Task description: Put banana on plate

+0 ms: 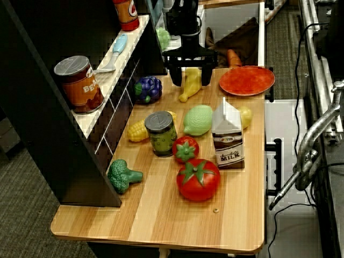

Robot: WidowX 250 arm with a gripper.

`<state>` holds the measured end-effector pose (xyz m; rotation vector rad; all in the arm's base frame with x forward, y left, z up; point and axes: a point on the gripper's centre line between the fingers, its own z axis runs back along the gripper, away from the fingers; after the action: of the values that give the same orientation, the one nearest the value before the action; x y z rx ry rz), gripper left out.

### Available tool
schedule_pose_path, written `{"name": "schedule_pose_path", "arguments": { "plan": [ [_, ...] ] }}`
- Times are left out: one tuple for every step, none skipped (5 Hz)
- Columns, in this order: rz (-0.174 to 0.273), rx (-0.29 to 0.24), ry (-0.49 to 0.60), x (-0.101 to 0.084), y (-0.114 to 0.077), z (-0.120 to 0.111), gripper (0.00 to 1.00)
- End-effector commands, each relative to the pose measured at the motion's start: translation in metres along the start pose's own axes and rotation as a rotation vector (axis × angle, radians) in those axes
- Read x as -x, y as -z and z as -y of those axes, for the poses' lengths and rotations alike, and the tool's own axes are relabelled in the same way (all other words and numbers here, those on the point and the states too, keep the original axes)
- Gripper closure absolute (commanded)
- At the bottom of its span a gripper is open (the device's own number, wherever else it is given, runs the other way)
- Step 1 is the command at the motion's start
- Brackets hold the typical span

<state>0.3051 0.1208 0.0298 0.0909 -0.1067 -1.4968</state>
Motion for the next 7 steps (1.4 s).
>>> {"name": "schedule_pose_path", "arguments": {
  "plan": [
    [0.005, -0.014, -0.001, 0.007, -0.002, 0.000, 1.00],
    [0.007, -0.019, -0.014, 0.009, -0.006, -0.001, 1.00],
    [0.010, -0.005, -0.023, 0.013, -0.010, -0.003, 1.00],
    [0.022, 0.008, -0.039, 0.015, -0.020, -0.008, 1.00],
    [0.034, 0.022, -0.057, 0.016, -0.029, -0.011, 1.00],
    [0.045, 0.033, -0.048, 0.018, -0.041, -0.009, 1.00],
    [0.054, 0.038, -0.032, 0.025, -0.052, 0.002, 1.00]
  ]
}}
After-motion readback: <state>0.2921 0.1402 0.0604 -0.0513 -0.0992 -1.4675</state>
